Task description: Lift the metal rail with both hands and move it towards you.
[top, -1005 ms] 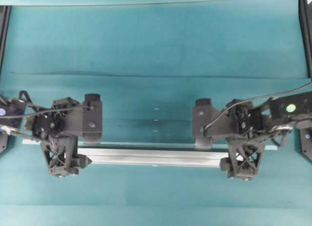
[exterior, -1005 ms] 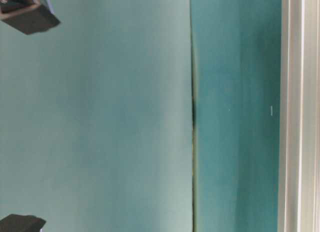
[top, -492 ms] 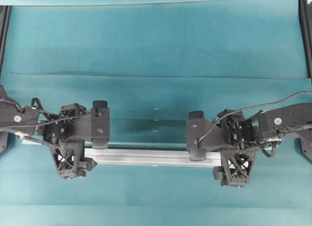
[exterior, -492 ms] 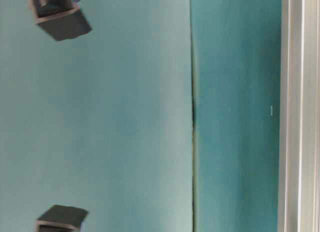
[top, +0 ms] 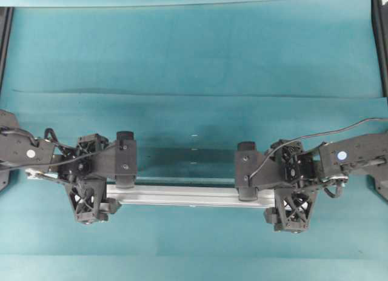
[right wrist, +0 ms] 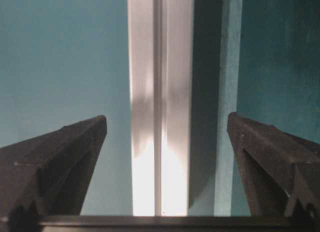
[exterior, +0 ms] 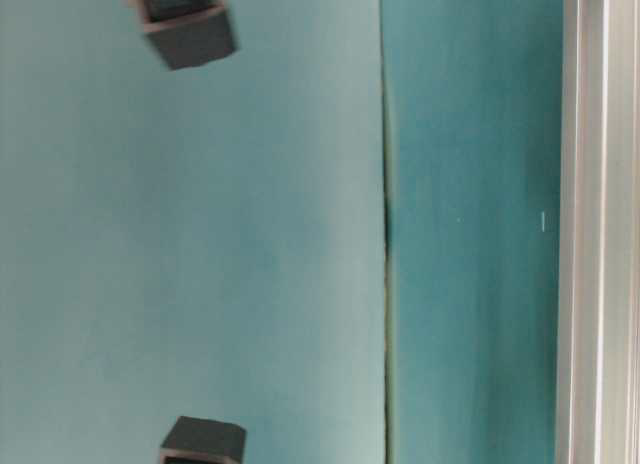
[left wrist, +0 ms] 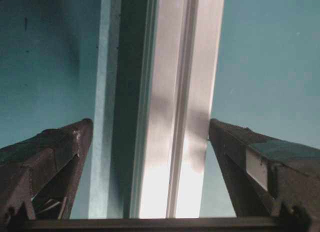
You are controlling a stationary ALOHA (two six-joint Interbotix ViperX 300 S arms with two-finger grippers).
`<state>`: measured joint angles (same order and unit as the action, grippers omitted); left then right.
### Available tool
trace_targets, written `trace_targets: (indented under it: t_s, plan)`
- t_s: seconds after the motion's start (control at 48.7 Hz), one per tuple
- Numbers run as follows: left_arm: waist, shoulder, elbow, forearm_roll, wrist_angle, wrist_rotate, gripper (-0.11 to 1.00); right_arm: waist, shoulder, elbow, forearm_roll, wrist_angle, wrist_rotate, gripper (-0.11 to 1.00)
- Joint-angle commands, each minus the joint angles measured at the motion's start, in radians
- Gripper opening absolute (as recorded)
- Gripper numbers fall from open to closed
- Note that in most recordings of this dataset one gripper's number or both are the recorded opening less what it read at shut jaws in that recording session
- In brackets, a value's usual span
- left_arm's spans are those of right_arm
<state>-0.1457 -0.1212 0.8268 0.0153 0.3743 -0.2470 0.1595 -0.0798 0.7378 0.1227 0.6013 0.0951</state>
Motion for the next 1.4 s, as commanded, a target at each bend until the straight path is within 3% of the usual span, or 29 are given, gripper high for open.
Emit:
trace_targets:
  t_s: [0.0,0.205,1.005,1.108,1.272,1.313,1.375]
  plan:
    - [-0.002,0.008,0.000,0.002,-0.026,0.003,0.99,0.003,0.025,0.011,-0.003,-0.032,-0.002,1.00]
    - [-0.003,0.051,0.011,0.002,-0.071,0.003,0.99,0.002,0.063,0.028,-0.003,-0.095,0.003,1.00]
    - [-0.002,0.097,0.023,0.003,-0.126,0.005,0.97,0.006,0.092,0.040,0.012,-0.133,0.006,0.96]
    - [-0.003,0.095,0.029,0.003,-0.127,0.005,0.84,0.015,0.098,0.029,0.021,-0.126,0.006,0.83]
    - [-0.002,0.091,0.034,0.003,-0.127,0.000,0.40,0.017,0.106,0.009,0.023,-0.104,0.005,0.39]
    - [-0.003,0.091,0.032,0.003,-0.127,0.000,0.31,0.017,0.107,0.008,0.023,-0.101,0.005,0.36]
    - [-0.002,0.091,0.029,0.003,-0.127,0.000,0.30,0.017,0.109,0.005,0.025,-0.097,0.005,0.36]
